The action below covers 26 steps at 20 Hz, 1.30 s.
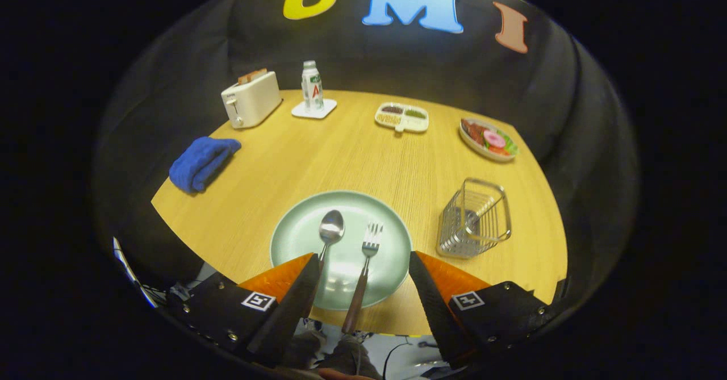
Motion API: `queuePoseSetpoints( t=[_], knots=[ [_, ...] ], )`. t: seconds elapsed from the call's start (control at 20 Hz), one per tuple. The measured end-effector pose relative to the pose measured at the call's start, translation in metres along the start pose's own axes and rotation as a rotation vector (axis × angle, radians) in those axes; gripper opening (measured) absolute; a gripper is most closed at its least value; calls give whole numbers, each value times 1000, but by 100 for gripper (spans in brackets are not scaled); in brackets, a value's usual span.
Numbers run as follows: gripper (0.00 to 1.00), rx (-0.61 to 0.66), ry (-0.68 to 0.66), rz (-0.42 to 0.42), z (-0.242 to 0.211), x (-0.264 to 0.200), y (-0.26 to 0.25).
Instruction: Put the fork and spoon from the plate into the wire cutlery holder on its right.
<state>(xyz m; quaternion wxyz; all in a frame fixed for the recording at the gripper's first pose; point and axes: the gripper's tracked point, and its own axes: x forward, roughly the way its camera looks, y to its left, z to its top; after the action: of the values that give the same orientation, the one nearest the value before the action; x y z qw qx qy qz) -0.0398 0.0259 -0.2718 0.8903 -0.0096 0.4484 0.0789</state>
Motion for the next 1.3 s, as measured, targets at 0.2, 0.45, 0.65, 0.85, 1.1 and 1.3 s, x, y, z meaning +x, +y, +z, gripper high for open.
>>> queuePoseSetpoints(
  t=[0.2, 0.45, 0.65, 0.85, 1.1, 1.3],
  knots=[
    [97, -1, 59, -14, -16, 15, -1],
    [91, -93, 140, -31, -35, 33, 0],
    [65, -118, 214, -30, -47, 43, 4],
    [39, -124, 307, -43, -53, 47, 3],
    [21, -78, 451, 36, -61, 46, 13],
    [3, -97, 472, 52, -52, 48, 0]
  ],
)
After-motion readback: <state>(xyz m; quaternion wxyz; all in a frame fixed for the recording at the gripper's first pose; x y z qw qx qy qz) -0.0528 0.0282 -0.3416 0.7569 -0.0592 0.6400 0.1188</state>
